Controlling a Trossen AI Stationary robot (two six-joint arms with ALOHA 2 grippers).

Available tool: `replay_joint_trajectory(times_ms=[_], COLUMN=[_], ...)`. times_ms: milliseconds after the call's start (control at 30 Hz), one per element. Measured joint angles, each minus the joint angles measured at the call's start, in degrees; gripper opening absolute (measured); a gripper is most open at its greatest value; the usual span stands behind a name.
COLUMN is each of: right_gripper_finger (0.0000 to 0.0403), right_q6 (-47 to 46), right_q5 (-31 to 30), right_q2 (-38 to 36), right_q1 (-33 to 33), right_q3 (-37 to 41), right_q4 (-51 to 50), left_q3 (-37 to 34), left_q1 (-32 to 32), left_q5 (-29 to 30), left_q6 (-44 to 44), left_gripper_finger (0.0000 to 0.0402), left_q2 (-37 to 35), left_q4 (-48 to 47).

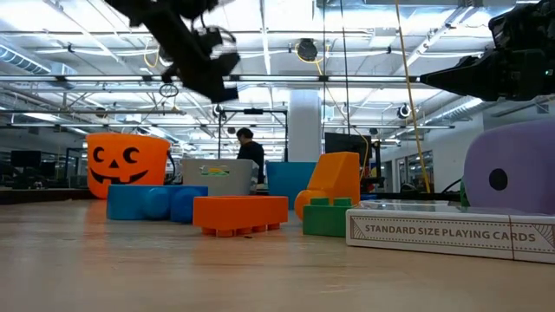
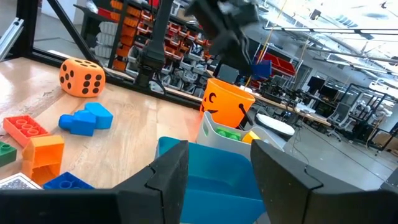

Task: Pick & Place Toys
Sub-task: Put the small blue gamepiece into the white bin

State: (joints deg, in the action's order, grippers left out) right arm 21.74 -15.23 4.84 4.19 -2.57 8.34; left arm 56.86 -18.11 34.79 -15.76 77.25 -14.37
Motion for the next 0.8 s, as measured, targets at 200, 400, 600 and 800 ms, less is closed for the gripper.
replay_joint_trajectory(times_ms=[200, 400, 600, 800], right_gripper_finger=[0.0169, 0.0169, 0.0169, 0.0169], right_q6=[0.0, 0.07, 0.37, 0.07], right_q5=[0.03, 0.03, -0.03, -0.01], right_q2=[0.0, 0.0, 0.0, 0.02], right_q1=[0.0, 0.0, 0.0, 0.02], right_q3=[-0.01, 0.0, 0.0, -0.01], right_q4=[-0.02, -0.02, -0.02, -0.02], left_q3=[-0.02, -0.02, -0.02, 0.02], left_q1=[-8.72, -15.48, -15.93, -14.7], left_q5=[-17.85, -37.9, -36.92, -39.77], left_q6=[11.37, 18.54, 30.66, 35.75], left_gripper_finger=[0.0098, 0.0098, 0.0098, 0.0098], left_q2=[5.77, 6.76, 7.01, 9.86], left_q4=[-0.25, -5.23, -10.31, -10.59])
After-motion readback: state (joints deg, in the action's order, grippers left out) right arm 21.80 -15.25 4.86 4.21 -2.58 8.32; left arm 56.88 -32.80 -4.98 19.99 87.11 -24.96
